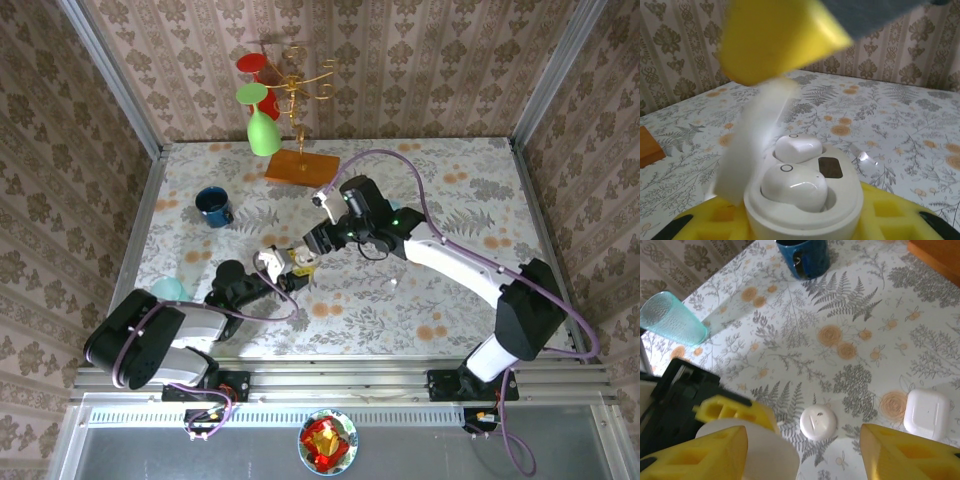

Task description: Insert the wireless bluetooth earbuds into the charging case

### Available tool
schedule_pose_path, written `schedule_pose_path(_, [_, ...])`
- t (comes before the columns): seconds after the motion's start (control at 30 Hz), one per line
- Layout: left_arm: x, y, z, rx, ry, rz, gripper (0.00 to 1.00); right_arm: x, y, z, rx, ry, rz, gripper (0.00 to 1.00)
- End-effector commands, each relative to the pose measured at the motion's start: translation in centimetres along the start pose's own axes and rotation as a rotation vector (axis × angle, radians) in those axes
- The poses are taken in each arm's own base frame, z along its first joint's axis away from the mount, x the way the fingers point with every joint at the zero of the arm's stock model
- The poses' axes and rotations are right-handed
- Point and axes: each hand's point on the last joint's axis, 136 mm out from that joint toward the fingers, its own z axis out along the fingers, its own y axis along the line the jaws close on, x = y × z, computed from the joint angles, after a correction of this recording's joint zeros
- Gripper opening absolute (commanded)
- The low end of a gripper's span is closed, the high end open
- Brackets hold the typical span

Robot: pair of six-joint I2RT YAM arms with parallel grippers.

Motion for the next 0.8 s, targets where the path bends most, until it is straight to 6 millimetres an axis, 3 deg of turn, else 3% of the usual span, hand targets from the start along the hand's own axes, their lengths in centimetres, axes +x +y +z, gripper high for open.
schedule_pose_path(0.0, [-3.3,0.1,-0.1,-0.016,-0.101,0.001,0.02,0.5,1.1,-1.4,-0.034,-0.012,-0.004,0.62])
schedule_pose_path(0.1, [-3.7,0.5,-0.4,-0.048,-0.113,-0.010,0.02,-0.4,1.2,-2.5,-0.035,-0.065,0.044,0.62])
schedule_pose_path(0.2, [-4.7,0.4,-0.3,-0.039,-0.136,-0.009,0.02,-1.5,-0.5,-4.1,-0.042,-0.117,0.255,0.61])
schedule_pose_path(0.33, [-5.9,1.0,-0.1,-0.065,-0.166,-0.020,0.02,-1.5,-0.3,-5.1,-0.214,-0.128,0.491,0.61])
schedule_pose_path(0.4, [-6.5,1.5,0.1,-0.077,-0.179,-0.013,0.02,-2.2,0.7,-6.7,-0.314,-0.161,0.559,0.63])
schedule_pose_path(0.63, [-9.0,1.9,0.6,-0.084,-0.233,0.040,0.02,-2.4,2.2,-7.2,-0.515,-0.172,0.663,0.69])
schedule_pose_path(0.77, [-9.6,1.9,1.2,-0.067,-0.243,0.050,0.02,-2.3,2.6,-6.2,-0.590,-0.138,0.733,0.69])
